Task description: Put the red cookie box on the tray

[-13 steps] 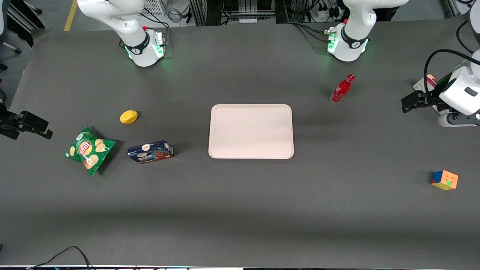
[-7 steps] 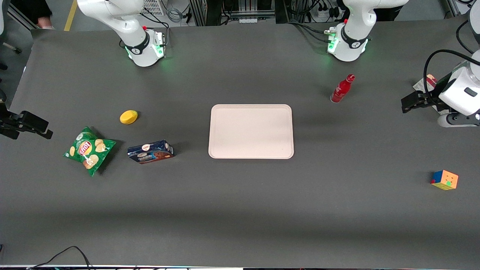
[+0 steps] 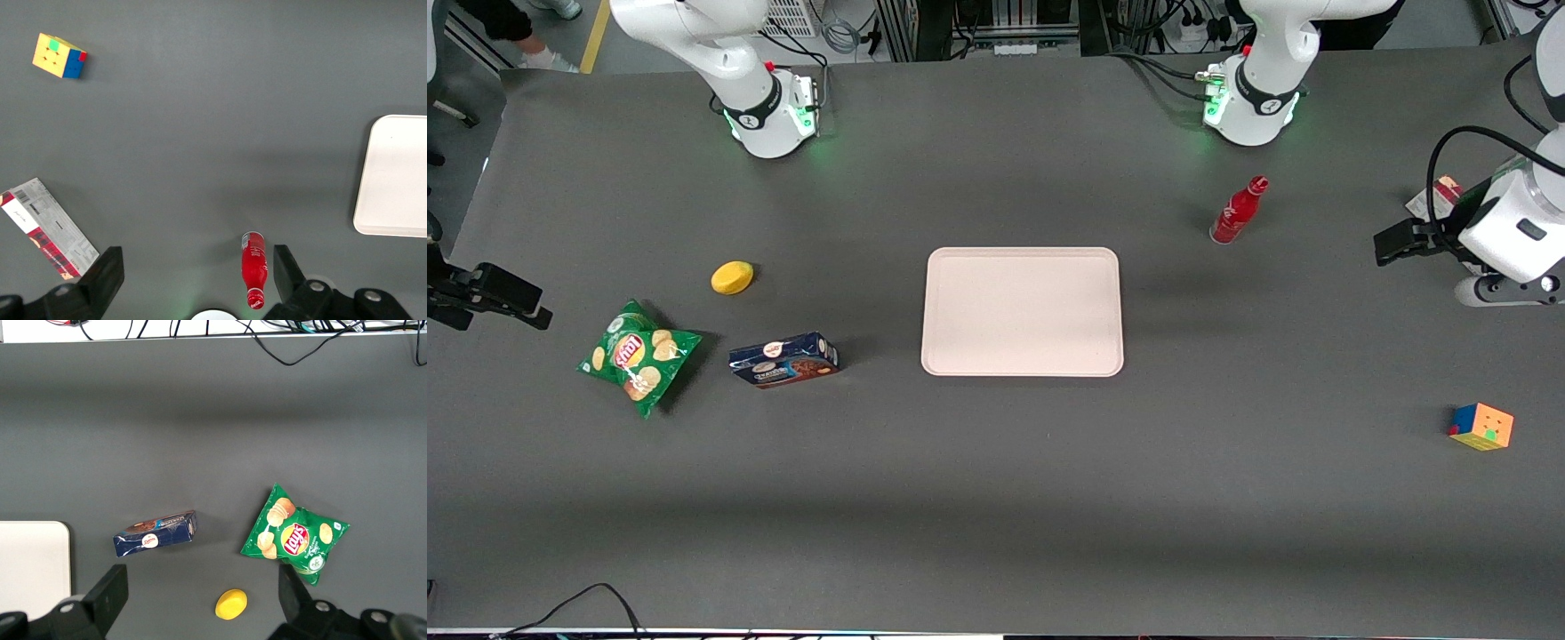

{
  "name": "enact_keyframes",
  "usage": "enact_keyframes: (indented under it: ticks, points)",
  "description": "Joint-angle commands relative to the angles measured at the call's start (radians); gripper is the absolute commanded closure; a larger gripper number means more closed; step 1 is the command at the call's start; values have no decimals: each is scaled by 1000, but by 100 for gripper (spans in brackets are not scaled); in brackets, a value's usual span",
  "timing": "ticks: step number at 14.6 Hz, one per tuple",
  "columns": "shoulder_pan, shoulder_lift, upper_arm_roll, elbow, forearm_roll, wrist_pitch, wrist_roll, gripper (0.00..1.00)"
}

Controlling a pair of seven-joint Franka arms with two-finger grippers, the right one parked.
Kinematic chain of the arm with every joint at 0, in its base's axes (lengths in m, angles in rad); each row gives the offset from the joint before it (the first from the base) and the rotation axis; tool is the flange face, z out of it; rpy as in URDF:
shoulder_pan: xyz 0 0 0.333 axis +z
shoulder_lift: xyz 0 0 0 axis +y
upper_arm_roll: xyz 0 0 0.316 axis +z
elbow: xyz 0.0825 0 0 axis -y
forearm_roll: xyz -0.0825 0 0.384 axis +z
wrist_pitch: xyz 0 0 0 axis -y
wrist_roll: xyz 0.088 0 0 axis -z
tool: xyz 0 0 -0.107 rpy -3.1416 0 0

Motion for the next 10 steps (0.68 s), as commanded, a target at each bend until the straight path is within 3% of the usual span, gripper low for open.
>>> enact_keyframes:
  ticks: [1,4,6,10]
  points:
    - [16,24,3,27,13,-24,-15,0]
    - [59,33,4,24,16,-27,-2,0]
    - [68,34,9,19,55,-33,-3,0]
    - [68,43,151,15,74,-46,29,0]
